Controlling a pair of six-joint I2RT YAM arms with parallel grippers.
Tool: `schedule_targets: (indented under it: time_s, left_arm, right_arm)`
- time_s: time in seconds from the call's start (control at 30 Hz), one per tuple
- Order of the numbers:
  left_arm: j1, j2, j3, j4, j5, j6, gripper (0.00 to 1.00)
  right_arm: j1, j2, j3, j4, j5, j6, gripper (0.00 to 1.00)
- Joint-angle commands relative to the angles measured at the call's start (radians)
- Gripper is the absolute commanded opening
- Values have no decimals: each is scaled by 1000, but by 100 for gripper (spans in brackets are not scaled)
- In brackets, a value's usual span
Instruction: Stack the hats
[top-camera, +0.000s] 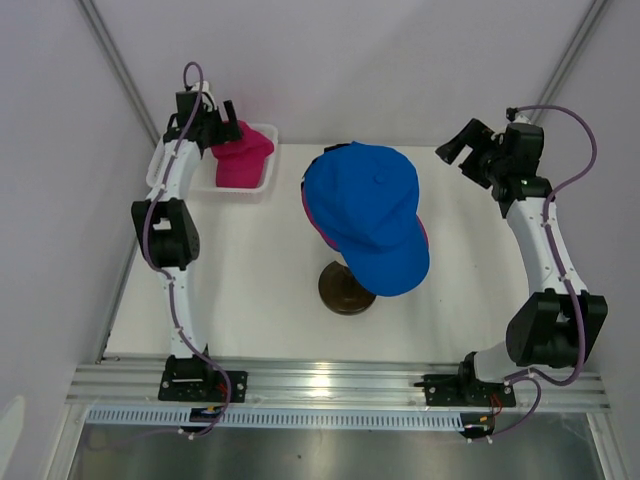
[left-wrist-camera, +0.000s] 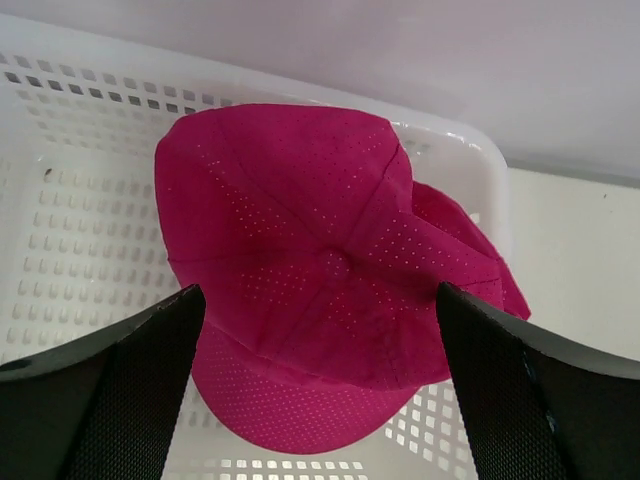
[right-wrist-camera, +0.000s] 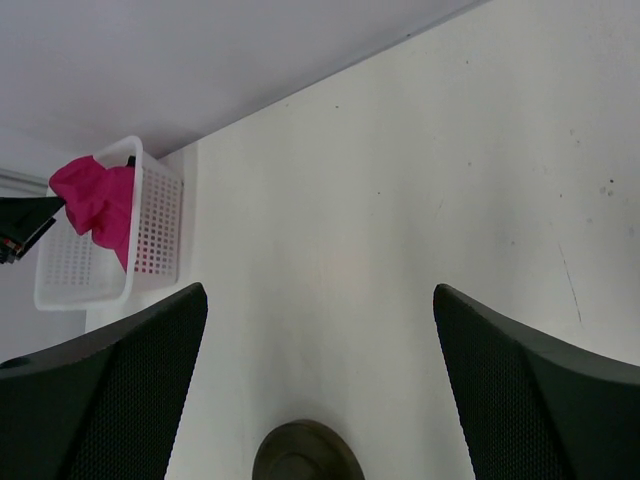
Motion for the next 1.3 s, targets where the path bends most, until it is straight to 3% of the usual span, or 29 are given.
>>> schedule_targets:
  time_s: [0.0, 0.23, 0.33, 0.37, 0.57, 0.67, 0.73, 0.87, 0.93, 0.97, 1.0, 1.03, 1.07, 1.1, 1.13, 1.27]
  left_arm:
    - [-5, 35, 70, -5, 98, 123, 99]
    - [-5, 121, 100, 134, 219, 72, 100]
    - [-5, 144, 108, 215, 240, 19, 92]
    - [-4, 150, 111, 225, 240, -3, 80]
    - [-5, 164, 119, 280, 239, -70, 36]
    - [-5, 162, 116, 283, 219, -134, 1]
    - [-5, 150, 108, 285, 210, -166, 1]
    - [-5, 55, 76, 309, 115, -266, 1]
    - [-5, 21, 93, 263, 48, -235, 1]
    - [-4, -11, 103, 237, -26, -176, 8]
    - [-1, -23, 113, 181, -61, -148, 24]
    - [13, -34, 111, 153, -86, -128, 56]
    - [24, -45, 111, 121, -101, -117, 76]
    - [37, -60, 94, 63, -109, -122, 88]
    - [71, -69, 79, 44, -100, -126, 94]
    - [142, -74, 1, 9, 10, -146, 95]
  right_arm:
    - [-4, 19, 14, 74, -7, -21, 97]
    - [5, 83, 55, 75, -16, 5, 97]
    - [14, 114, 93, 75, -13, 5, 96]
    - [16, 132, 103, 75, -14, 4, 96]
    - [28, 162, 146, 75, -19, 1, 96]
    - [33, 160, 146, 98, -30, -6, 96]
    - [37, 162, 144, 120, -59, -12, 96]
    - [46, 182, 147, 192, -109, -36, 96]
    - [46, 199, 158, 207, -120, -12, 96]
    - [46, 209, 159, 224, -131, -4, 96]
    - [46, 211, 152, 233, -149, 2, 96]
    - [46, 212, 146, 253, -155, 5, 96]
    - [46, 212, 141, 259, -165, 4, 96]
    - [46, 212, 137, 263, -168, 5, 96]
    - [46, 215, 132, 264, -169, 4, 96]
    - [46, 222, 133, 263, -191, -6, 96]
